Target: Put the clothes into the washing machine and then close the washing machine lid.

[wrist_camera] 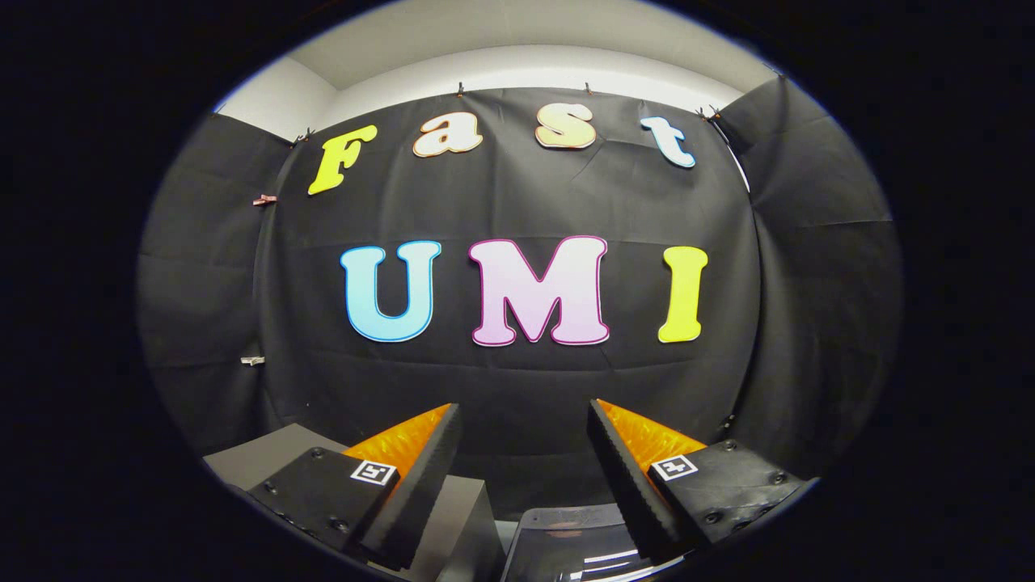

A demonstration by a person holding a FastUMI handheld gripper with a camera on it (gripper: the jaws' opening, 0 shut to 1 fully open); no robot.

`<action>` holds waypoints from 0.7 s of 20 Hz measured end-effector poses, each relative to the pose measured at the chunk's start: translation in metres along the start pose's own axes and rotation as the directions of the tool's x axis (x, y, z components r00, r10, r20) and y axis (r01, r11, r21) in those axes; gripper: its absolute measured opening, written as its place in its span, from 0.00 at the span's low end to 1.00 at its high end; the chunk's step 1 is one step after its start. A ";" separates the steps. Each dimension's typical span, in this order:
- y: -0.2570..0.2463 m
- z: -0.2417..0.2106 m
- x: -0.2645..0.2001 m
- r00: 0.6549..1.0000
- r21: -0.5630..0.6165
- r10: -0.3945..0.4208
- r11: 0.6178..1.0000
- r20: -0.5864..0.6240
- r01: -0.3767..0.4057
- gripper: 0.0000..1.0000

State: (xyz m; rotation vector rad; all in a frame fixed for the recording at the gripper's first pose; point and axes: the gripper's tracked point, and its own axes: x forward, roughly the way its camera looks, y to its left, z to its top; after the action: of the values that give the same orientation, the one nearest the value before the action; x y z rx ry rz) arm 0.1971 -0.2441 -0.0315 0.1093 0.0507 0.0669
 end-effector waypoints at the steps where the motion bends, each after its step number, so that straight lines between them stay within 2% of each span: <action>1: 0.000 0.000 0.000 1.000 -0.001 0.000 1.000 0.000 0.000 0.99; 14: 0.001 0.003 0.007 1.000 -0.006 0.007 1.000 0.008 -0.007 0.99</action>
State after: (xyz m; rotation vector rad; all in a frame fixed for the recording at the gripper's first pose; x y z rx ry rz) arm 0.2042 -0.2433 -0.0285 0.1039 0.0424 0.0739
